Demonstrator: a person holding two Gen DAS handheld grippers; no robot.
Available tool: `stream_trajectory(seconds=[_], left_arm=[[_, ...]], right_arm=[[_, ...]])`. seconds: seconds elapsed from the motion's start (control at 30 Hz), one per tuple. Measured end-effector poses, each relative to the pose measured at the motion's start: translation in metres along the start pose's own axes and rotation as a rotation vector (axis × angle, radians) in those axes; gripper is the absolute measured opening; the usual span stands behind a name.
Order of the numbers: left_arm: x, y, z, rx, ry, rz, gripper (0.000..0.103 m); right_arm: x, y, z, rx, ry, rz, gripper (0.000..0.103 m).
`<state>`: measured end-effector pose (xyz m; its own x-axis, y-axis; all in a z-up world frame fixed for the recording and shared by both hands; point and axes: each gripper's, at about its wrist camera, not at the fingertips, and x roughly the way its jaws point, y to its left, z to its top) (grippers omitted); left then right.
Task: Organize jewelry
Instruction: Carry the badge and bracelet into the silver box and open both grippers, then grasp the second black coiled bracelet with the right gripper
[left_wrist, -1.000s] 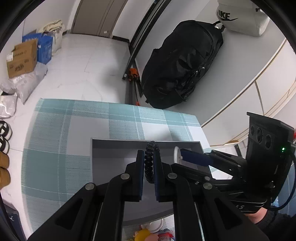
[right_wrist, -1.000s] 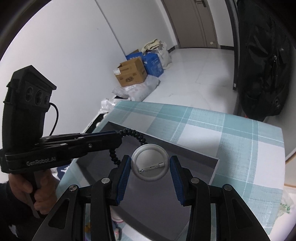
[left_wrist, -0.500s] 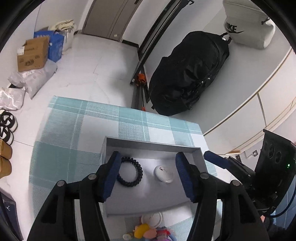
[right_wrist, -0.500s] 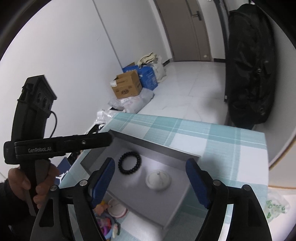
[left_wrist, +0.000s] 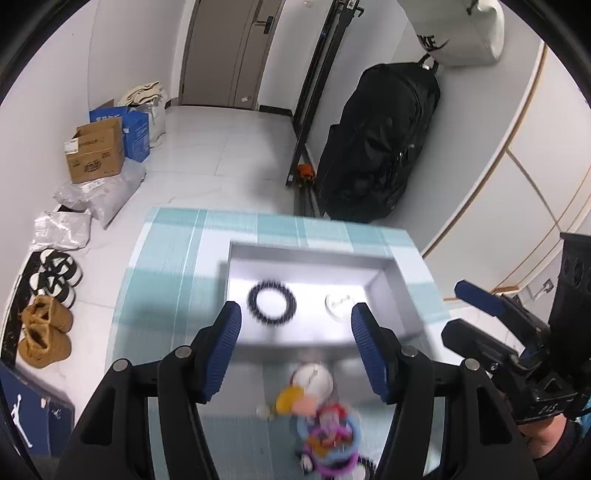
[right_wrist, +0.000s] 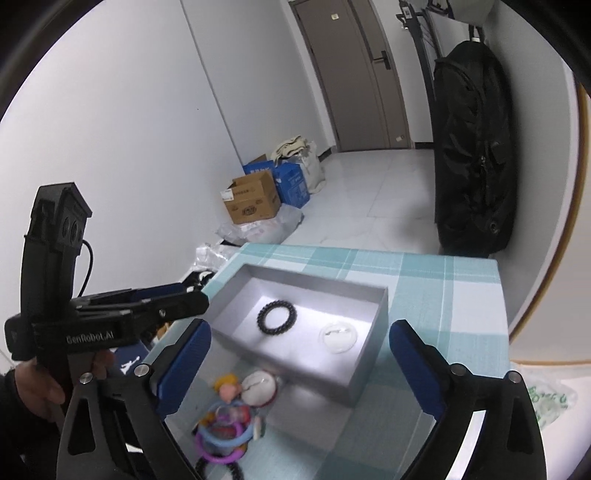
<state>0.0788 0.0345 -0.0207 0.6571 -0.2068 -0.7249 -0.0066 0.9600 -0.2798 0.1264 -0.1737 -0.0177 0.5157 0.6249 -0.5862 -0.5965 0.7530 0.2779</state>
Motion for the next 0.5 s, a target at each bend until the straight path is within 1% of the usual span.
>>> stream_trajectory(seconds=[0.1,0.13,0.17,0.23,0.3,0.5], left_arm=[[-0.008,-0.001,-0.011,0.001,-0.003,0.020,0.059],[-0.010,-0.003,-0.014,0.003,-0.004,0.029,0.060],[-0.012,-0.003,-0.018,0.003,-0.005,0.036,0.065],[-0.016,-0.003,-0.025,0.003,-0.013,0.053,0.068],[-0.020,-0.004,-0.034,0.003,-0.019,0.064,0.069],[-0.020,-0.003,-0.053,0.013,-0.007,0.099,0.071]], right_arm=[[-0.010,0.007,-0.010,-0.007,0.002,-0.007,0.101],[-0.012,0.009,-0.015,-0.017,0.005,-0.012,0.102],[-0.015,0.011,-0.019,-0.026,0.006,-0.020,0.103],[-0.018,0.013,-0.025,-0.032,0.014,-0.028,0.103],[-0.021,0.015,-0.030,-0.029,0.027,-0.029,0.103],[-0.030,0.019,-0.051,-0.015,0.062,-0.045,0.103]])
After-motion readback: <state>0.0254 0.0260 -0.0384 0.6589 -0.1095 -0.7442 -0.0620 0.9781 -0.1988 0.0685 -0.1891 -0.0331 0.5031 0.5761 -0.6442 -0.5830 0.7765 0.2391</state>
